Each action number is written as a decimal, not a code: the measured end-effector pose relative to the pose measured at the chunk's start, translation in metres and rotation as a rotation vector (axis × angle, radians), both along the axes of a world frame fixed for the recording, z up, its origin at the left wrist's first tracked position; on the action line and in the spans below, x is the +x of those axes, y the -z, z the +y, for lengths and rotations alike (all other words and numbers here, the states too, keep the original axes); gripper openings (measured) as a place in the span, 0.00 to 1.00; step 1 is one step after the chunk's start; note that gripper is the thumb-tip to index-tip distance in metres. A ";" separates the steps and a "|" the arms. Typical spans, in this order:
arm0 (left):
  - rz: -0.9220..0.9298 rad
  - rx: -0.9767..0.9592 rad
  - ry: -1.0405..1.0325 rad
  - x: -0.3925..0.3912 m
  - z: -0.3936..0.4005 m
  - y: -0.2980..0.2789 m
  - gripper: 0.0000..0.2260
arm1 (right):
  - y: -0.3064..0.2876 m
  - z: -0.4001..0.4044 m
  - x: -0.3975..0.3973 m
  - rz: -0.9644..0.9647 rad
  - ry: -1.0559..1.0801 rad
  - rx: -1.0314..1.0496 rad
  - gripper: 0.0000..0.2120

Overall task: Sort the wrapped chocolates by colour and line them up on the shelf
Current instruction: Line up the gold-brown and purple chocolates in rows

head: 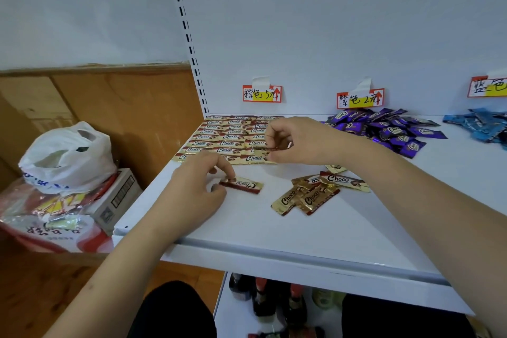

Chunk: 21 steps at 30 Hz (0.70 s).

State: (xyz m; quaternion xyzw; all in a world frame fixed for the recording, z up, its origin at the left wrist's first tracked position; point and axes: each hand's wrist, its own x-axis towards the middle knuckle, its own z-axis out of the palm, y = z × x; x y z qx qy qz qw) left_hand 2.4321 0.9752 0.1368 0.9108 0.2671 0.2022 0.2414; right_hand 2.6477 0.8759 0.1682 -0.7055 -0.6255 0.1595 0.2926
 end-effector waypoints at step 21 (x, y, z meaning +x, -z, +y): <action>0.136 0.114 -0.088 0.004 0.000 0.005 0.18 | 0.004 0.005 -0.006 0.038 -0.061 -0.003 0.07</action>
